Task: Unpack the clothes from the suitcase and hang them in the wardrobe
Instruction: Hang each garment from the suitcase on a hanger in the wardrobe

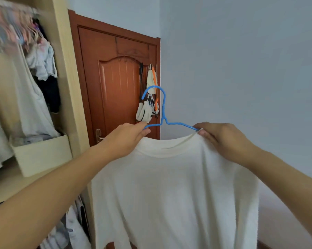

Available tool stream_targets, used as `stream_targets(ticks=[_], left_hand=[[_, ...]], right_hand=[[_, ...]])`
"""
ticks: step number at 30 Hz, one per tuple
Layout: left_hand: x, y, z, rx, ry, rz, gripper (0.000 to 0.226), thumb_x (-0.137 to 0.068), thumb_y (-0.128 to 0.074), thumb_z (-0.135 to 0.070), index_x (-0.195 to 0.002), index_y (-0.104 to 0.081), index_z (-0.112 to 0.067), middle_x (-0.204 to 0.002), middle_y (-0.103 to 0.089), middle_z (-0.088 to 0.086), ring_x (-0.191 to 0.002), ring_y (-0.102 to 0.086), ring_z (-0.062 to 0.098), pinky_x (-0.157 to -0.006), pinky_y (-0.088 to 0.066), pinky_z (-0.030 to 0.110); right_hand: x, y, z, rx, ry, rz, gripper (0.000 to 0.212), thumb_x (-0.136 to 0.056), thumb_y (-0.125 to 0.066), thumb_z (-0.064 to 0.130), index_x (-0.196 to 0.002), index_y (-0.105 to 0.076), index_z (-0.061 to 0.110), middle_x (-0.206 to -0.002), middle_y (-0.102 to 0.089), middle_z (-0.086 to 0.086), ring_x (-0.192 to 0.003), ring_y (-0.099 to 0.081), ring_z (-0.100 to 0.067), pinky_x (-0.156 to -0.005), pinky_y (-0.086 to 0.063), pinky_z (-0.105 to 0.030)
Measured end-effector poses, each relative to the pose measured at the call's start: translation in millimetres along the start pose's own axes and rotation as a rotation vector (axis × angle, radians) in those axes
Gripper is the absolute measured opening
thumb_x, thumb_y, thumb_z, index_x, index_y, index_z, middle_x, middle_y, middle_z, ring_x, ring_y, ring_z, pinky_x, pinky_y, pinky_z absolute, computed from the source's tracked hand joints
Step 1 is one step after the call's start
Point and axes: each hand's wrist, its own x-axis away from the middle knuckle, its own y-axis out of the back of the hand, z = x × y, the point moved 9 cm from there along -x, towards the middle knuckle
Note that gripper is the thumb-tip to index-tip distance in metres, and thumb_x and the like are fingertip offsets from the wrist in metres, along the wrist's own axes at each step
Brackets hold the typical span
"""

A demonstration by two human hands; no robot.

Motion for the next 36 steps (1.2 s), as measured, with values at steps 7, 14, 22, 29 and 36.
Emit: stream_targets(ticks=[7, 14, 22, 29, 36], left_hand=[[-6.4, 54.9, 121.6, -0.128, -0.011, -0.166, 0.026, -0.107, -0.039, -0.042, -0.092, -0.051, -0.024, -0.073, -0.055, -0.007, -0.069, -0.057, 0.017, -0.066, -0.05, 0.042], [-16.4, 111.7, 249.7, -0.081, 0.158, -0.224, 0.034, -0.108, -0.042, -0.039, -0.086, -0.05, -0.013, -0.068, -0.052, 0.0, -0.068, -0.051, 0.025, -0.07, -0.044, 0.045], [-41.9, 228.1, 356.4, -0.085, 0.3, -0.389, 0.034, -0.108, -0.042, -0.036, -0.096, -0.062, -0.011, -0.086, -0.068, 0.009, -0.082, -0.061, 0.025, -0.082, -0.049, 0.048], [-32.6, 316.0, 426.6, -0.366, 0.57, -0.474, 0.051, -0.103, -0.045, -0.049, -0.151, -0.039, -0.034, -0.147, -0.039, 0.012, -0.135, -0.039, 0.035, -0.114, -0.035, 0.047], [114.2, 361.9, 498.1, -0.572, 0.816, -0.496, 0.061, -0.103, -0.046, -0.047, -0.158, -0.025, -0.032, -0.154, -0.024, 0.013, -0.139, -0.03, 0.038, -0.114, -0.034, 0.049]], right_hand=[[-67.6, -54.0, 70.3, -0.565, -0.03, -0.051, 0.041, -0.102, -0.038, 0.051, -0.143, -0.038, 0.051, -0.128, -0.065, 0.019, -0.116, -0.06, 0.003, -0.098, -0.044, -0.017], [-146.6, -143.4, 124.2, -0.652, -0.006, 0.358, 0.049, -0.093, -0.061, 0.039, -0.139, -0.047, 0.052, -0.134, -0.054, 0.035, -0.124, -0.052, 0.008, -0.102, -0.043, -0.015], [-263.9, -150.4, 209.5, -1.099, 0.062, 0.534, 0.045, -0.089, -0.059, 0.008, -0.121, -0.071, 0.038, -0.135, -0.063, 0.013, -0.13, -0.056, -0.011, -0.116, -0.035, -0.048], [-367.1, -142.8, 283.6, -1.177, 0.043, 0.369, 0.069, -0.082, -0.029, -0.019, -0.099, -0.081, 0.023, -0.1, -0.078, -0.004, -0.087, -0.075, -0.023, -0.076, -0.062, -0.035], [-440.0, -184.3, 393.8, -0.98, 0.131, 0.208, 0.067, -0.087, -0.028, -0.007, -0.115, -0.072, 0.035, -0.121, -0.065, 0.003, -0.088, -0.067, -0.005, -0.074, -0.056, -0.022]])
